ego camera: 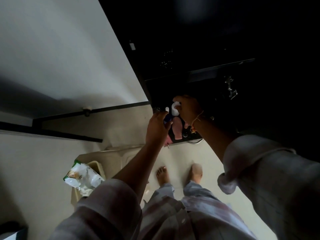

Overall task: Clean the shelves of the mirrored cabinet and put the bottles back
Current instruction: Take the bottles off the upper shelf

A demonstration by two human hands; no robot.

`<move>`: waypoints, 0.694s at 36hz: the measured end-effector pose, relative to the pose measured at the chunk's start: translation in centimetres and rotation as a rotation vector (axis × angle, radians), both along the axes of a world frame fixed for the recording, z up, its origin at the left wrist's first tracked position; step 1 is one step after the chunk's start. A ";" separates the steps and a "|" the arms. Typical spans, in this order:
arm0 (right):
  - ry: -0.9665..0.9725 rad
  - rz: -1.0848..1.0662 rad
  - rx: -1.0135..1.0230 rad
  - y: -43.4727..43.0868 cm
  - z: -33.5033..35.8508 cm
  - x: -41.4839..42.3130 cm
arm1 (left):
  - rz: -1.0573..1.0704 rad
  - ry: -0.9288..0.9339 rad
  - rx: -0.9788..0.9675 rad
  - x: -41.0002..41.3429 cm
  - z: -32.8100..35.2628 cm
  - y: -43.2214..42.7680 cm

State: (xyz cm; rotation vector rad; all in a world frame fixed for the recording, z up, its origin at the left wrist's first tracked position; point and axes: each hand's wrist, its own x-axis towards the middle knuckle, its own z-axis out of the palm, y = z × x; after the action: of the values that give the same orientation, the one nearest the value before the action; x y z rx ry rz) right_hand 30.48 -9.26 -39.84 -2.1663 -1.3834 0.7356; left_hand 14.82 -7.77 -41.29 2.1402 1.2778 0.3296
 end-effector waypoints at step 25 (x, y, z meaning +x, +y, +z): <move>-0.169 -0.459 0.198 -9.3 2.0 7.2 | 0.052 -0.288 -0.065 7.0 3.7 -1.8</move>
State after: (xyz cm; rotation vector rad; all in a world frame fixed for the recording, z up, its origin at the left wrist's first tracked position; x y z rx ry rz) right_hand 37.71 -18.61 -37.89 -2.3000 -0.9266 0.2383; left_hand 21.80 -9.53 -37.55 1.9258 1.1618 0.5866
